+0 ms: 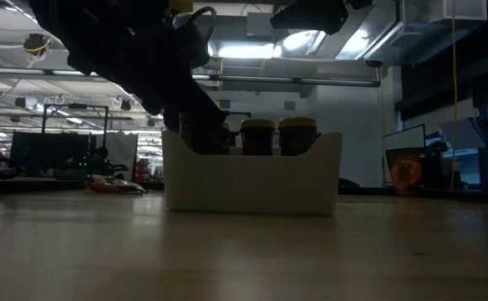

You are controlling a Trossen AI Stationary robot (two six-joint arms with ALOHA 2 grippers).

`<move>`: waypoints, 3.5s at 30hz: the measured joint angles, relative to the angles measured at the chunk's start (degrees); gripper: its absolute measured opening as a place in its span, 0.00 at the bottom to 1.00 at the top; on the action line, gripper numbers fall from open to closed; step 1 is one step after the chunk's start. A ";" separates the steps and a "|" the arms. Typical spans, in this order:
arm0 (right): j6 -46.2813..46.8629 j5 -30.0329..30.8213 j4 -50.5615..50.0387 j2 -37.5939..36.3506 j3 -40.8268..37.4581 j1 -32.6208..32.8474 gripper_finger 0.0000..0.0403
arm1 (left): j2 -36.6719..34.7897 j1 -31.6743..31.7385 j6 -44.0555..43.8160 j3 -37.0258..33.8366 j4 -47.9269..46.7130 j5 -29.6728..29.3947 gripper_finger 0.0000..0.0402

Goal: Sort spices by type
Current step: Put the yellow seasoning bottle into the bottom white bin, then put the top left orange seasoning pack into the black bin

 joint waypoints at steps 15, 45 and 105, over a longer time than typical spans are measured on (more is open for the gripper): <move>-0.13 0.00 -0.02 0.00 0.00 0.00 0.84 | -0.04 0.63 3.66 3.80 -5.76 0.27 0.56; 0.04 0.01 -0.02 0.02 -0.02 0.00 0.84 | -27.43 3.21 7.45 3.82 -33.98 -25.65 0.56; -0.04 0.02 -0.45 0.02 -0.02 0.00 0.84 | 5.41 27.60 17.18 3.56 -42.16 -37.26 0.56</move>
